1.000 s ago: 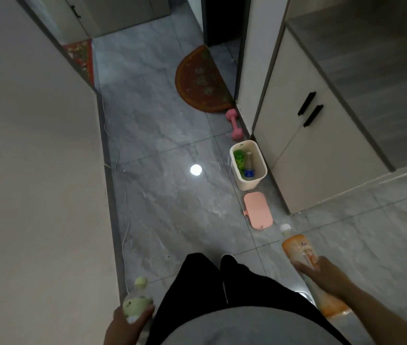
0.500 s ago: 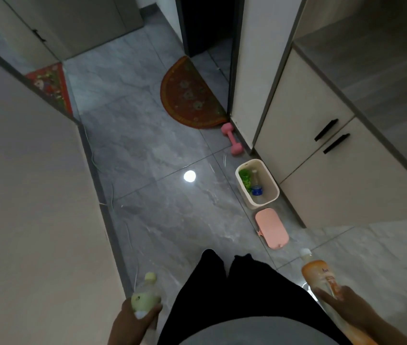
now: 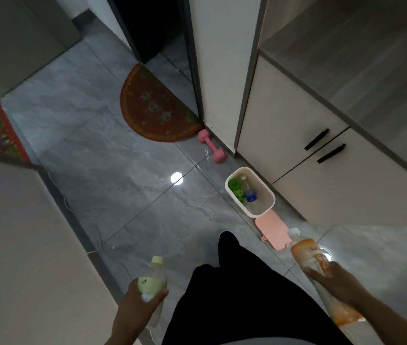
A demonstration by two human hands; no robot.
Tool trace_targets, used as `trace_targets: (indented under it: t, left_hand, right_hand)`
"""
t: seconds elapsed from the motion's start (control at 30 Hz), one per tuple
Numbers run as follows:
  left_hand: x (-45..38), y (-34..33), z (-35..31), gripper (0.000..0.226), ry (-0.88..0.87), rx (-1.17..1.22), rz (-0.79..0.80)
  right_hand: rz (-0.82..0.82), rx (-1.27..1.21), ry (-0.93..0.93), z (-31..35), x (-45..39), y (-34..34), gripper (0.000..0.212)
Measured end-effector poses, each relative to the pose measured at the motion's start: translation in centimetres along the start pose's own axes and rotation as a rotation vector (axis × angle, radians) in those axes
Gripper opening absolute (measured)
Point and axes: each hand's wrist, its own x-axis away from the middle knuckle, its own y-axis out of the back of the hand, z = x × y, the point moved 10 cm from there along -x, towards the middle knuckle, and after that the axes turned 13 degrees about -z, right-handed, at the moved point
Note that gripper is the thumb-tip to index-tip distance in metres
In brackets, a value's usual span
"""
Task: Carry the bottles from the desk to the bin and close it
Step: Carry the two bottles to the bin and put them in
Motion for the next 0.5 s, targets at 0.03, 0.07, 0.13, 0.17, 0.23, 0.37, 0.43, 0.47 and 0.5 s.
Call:
trace_targets:
  t: [0.03, 0.07, 0.13, 0.17, 0.23, 0.37, 0.43, 0.47, 0.5]
  left_hand:
    - [-0.7, -0.1, -0.4, 0.071, 0.001, -0.011, 0.025]
    - [-1.5, -0.2, -0.9, 0.072, -0.006, -0.018, 0.044]
    - [-2.8, 0.5, -1.5, 0.071, 0.003, -0.042, 0.046]
    - [-3.4, 1.0, -2.0, 0.070, 0.007, -0.057, 0.043]
    - [-4.7, 1.8, -3.1, 0.072, 0.002, -0.089, 0.053]
    - [-8.3, 2.8, -6.3, 0.074, -0.024, -0.126, 0.133]
    - [-10.5, 3.2, -8.5, 0.078, -0.054, -0.140, 0.186]
    - [-11.7, 3.3, -9.8, 0.080, -0.077, -0.153, 0.219]
    - [-12.8, 3.4, -11.1, 0.080, -0.102, -0.184, 0.251]
  right_hand:
    - [0.010, -0.061, 0.028, 2.4, -0.4, 0.1, 0.063]
    - [0.004, -0.090, 0.005, 4.6, -1.2, 0.6, 0.063]
    - [-0.008, -0.104, 0.028, 6.5, -2.1, 1.1, 0.065]
    - [0.014, -0.112, 0.020, 7.1, -2.5, 0.7, 0.066]
    - [0.021, -0.084, -0.013, 7.0, -2.5, 0.2, 0.067]
    - [0.012, -0.163, -0.091, 8.4, -2.3, -0.7, 0.066]
    - [-0.008, -0.189, -0.173, 8.5, -1.5, -1.9, 0.062]
    - [-0.017, -0.203, -0.208, 8.7, -1.0, -2.5, 0.059]
    - [-0.035, -0.232, -0.239, 8.9, -0.7, -3.3, 0.055]
